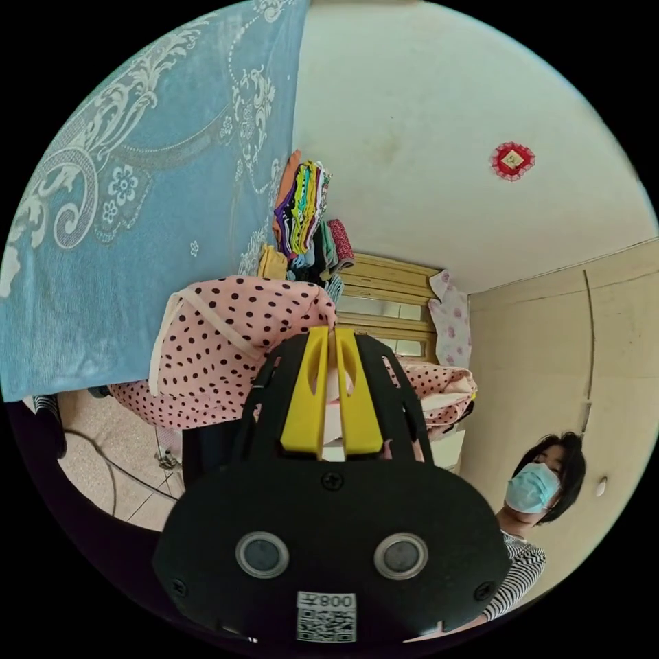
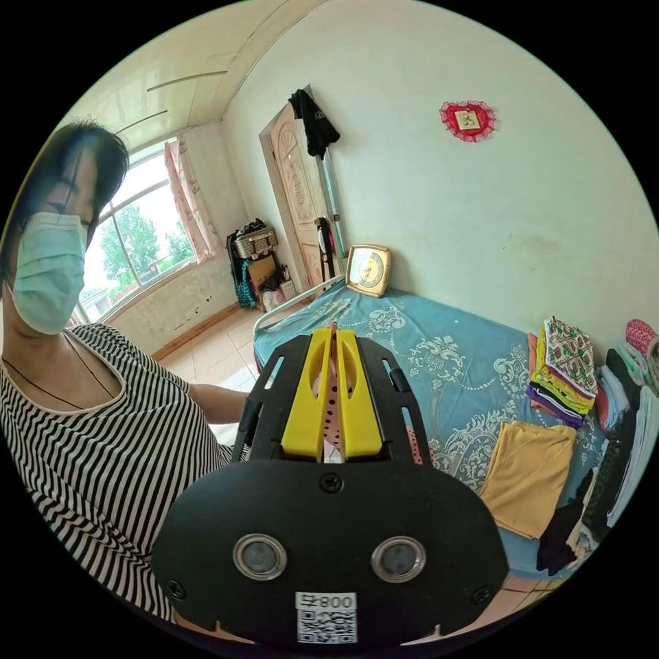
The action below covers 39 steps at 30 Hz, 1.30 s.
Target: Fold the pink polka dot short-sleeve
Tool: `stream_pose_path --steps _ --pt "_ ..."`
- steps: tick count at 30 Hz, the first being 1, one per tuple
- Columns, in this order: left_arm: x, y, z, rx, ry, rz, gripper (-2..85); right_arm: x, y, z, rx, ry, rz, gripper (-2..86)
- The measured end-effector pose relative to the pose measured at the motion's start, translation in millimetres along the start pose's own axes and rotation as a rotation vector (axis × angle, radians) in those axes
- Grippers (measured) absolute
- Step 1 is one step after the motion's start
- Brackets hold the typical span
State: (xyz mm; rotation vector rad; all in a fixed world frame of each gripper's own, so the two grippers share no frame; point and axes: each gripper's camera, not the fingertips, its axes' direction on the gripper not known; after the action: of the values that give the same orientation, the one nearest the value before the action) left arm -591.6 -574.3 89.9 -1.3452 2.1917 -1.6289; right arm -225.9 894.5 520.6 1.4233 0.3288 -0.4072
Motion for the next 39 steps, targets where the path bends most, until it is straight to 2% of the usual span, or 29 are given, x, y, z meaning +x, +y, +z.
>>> stream_pose_path --steps 8,19,29,39 --pt "113 45 -113 0.171 0.164 0.219 1.7 9 35 -65 0.134 0.003 0.032 0.7" --pt "308 146 -203 0.276 0.196 0.682 1.5 -27 68 -126 0.303 -0.060 -0.083 0.7" --pt "450 261 -238 0.337 0.043 1.085 1.6 -66 88 -153 0.405 -0.075 -0.207 0.6" --pt "523 318 -251 0.391 0.003 1.301 1.5 -67 74 -126 0.463 -0.133 -0.299 0.7"
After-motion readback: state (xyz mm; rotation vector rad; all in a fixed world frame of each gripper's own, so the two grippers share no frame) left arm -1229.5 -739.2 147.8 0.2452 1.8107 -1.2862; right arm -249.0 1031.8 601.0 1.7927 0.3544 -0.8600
